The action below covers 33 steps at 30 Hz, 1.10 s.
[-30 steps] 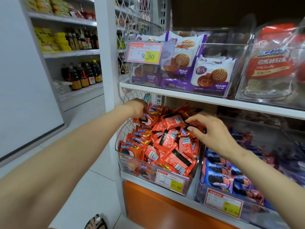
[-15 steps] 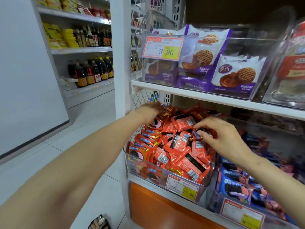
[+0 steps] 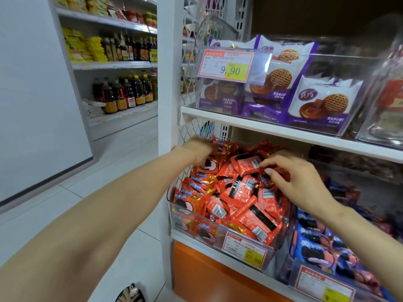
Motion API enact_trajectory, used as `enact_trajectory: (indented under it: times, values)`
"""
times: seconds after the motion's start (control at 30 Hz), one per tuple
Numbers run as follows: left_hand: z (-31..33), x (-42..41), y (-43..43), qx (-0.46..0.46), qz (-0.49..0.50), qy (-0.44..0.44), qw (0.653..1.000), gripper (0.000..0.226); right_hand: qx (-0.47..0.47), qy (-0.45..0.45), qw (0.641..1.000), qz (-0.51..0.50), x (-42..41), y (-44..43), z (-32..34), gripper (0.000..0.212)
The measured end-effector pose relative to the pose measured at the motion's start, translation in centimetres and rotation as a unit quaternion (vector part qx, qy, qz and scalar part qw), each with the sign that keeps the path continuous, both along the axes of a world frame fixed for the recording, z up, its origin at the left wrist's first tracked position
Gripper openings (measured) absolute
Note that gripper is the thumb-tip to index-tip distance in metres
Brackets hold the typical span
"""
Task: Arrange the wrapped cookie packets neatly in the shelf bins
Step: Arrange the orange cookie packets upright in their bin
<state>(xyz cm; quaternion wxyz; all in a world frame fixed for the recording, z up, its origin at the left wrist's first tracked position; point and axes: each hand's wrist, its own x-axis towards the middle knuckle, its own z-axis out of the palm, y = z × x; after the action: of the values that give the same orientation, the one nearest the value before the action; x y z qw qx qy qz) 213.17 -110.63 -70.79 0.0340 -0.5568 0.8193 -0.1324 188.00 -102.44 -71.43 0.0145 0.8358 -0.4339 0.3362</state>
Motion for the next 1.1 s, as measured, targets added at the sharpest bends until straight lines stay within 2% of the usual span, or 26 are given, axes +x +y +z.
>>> enact_trajectory:
  times: [0.1, 0.23, 0.37, 0.47, 0.57, 0.7, 0.8, 0.97, 1.1]
  values:
    - [-0.2, 0.0, -0.2, -0.004, -0.001, 0.001, 1.000, 0.045, -0.021, 0.000, 1.000, 0.010, 0.4, -0.3, 0.3, 0.013]
    - [0.0, -0.3, -0.6, -0.025, -0.018, 0.049, 0.998, 0.033, -0.023, -0.012, 1.000, 0.012, 0.7, -0.3, 0.5, 0.014]
    - [-0.8, -0.5, -0.9, -0.040, 0.010, 0.054, 0.998, 0.037, -0.020, -0.018, 1.000, 0.008, 0.5, -0.2, 0.4, 0.014]
    - [-0.5, -0.3, -0.6, -0.035, 0.060, 0.107, 0.992, 0.045, -0.016, -0.018, 1.000, 0.004, 0.1, -0.1, 0.4, 0.014]
    - [0.4, -0.4, 0.4, -0.056, 0.071, 0.147, 0.985, 0.043, -0.021, -0.027, 0.999, -0.001, -0.2, 0.1, 0.7, 0.015]
    - [-0.4, -0.5, 1.4, 0.065, 0.052, 0.210, 0.974, 0.010, -0.004, -0.033, 0.999, -0.005, -0.4, 0.3, 0.8, 0.016]
    - [-1.1, -0.9, 1.5, 0.088, 0.049, 0.226, 0.969, 0.021, 0.003, -0.030, 1.000, -0.001, -0.4, 0.6, 0.8, 0.015]
    - [-1.1, -1.3, 1.6, 0.100, 0.062, 0.239, 0.964, 0.022, 0.006, -0.047, 0.999, -0.008, -0.9, 0.5, 0.7, 0.016]
    - [-1.6, -1.1, 2.4, 0.070, 0.061, 0.276, 0.957, 0.030, -0.018, -0.061, 0.997, -0.041, -1.5, -0.4, 0.6, 0.019]
